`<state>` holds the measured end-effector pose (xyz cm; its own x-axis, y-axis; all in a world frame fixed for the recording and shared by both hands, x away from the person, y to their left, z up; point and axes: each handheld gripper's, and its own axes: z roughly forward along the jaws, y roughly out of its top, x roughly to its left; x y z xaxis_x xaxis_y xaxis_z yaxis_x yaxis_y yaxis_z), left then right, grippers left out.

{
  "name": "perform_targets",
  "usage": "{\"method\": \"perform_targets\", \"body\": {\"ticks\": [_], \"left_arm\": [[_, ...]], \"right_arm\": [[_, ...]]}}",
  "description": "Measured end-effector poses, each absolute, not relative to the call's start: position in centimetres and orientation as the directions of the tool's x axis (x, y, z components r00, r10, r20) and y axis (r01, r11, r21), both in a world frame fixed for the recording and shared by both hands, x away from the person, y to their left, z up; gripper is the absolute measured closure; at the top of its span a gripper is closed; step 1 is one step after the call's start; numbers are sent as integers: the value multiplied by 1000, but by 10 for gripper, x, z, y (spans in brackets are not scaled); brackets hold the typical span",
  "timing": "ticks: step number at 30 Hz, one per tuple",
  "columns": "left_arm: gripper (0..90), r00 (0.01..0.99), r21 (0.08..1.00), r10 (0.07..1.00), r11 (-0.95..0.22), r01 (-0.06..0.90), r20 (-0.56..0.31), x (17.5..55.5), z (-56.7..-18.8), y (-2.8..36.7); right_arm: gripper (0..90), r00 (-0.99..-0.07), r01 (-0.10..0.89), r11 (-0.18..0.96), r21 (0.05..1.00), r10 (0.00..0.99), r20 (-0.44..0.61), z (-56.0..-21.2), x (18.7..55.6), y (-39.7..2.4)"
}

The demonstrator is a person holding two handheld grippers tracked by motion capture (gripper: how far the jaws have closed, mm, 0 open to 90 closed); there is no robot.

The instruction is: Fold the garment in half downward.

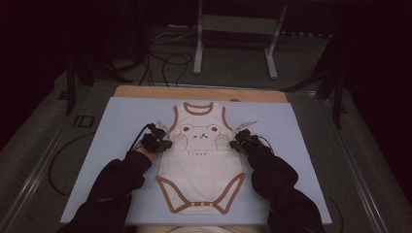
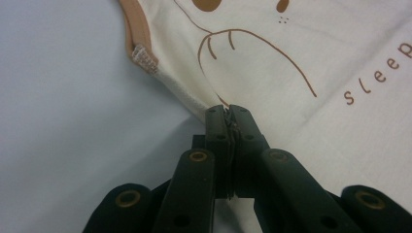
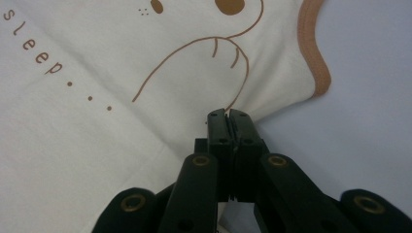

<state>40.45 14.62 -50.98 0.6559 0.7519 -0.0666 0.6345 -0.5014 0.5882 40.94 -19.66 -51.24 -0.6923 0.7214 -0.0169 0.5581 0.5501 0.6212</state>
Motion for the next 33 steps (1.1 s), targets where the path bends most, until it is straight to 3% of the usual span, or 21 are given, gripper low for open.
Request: {"method": "perform_targets", "body": {"ticks": [33], "left_arm": [[887, 694, 655, 718, -504, 563, -45, 393, -478, 157]], "right_arm": [[895, -710, 503, 528, 685, 704, -22, -475, 395, -207]]}}
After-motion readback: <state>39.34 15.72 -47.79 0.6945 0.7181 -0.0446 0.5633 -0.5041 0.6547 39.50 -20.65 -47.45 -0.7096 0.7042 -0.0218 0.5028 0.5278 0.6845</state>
